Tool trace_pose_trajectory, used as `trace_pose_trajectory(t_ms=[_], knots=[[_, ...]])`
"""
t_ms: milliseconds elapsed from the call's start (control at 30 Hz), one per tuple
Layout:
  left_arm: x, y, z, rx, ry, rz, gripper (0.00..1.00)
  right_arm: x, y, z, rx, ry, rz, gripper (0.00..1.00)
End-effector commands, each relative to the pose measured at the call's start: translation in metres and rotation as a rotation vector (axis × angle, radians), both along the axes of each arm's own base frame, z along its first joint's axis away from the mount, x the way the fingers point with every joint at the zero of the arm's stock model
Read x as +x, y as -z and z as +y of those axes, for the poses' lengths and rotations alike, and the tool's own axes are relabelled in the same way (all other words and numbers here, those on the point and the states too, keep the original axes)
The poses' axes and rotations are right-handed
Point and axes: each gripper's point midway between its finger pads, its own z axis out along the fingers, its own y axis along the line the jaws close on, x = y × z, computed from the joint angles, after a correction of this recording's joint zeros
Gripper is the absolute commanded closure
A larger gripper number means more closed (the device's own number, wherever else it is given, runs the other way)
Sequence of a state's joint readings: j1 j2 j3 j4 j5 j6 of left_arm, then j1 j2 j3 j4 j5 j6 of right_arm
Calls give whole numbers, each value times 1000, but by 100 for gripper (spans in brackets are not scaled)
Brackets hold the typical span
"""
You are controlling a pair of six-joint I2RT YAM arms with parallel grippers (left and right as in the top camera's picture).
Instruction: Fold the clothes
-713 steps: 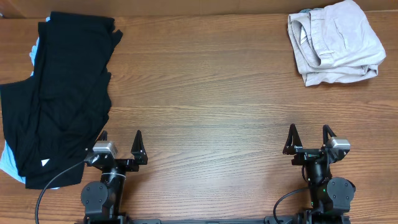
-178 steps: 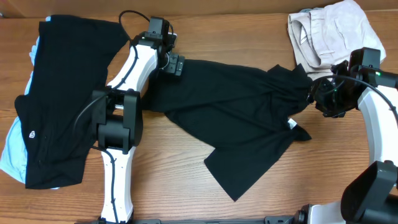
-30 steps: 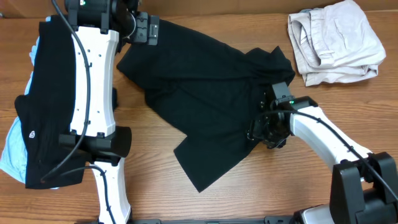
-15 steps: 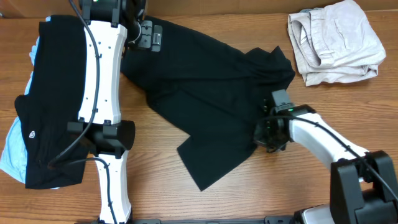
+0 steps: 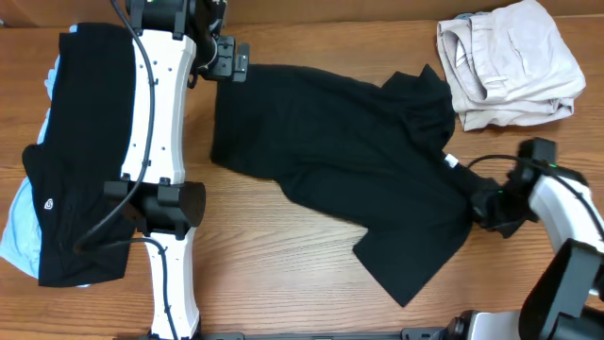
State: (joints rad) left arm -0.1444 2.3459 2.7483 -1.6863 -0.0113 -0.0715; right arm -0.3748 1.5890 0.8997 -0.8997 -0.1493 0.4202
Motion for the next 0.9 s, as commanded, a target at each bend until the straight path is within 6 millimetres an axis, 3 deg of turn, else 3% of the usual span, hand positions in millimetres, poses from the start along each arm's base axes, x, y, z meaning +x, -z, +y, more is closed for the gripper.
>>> trace_pose_trajectory(t_ms=[0, 33, 67, 167, 500, 867], knots=[[-9, 22, -14, -27, 50, 85, 0, 20, -21, 4, 81, -81, -137, 52], [-14, 32, -16, -20, 56, 122, 0, 25, -26, 8, 110, -121, -172, 30], [-17, 39, -17, -15, 66, 150, 0, 27, -29, 12, 127, -153, -192, 20], [-30, 66, -19, -1, 71, 245, 0, 29, -33, 17, 139, -186, -198, 10], [-49, 151, -11, 14, -16, 404, 0, 30, -32, 24, 123, -255, -201, 9], [-44, 223, -13, -5, -113, 358, 15, 31, -32, 24, 119, -267, -207, 9]])
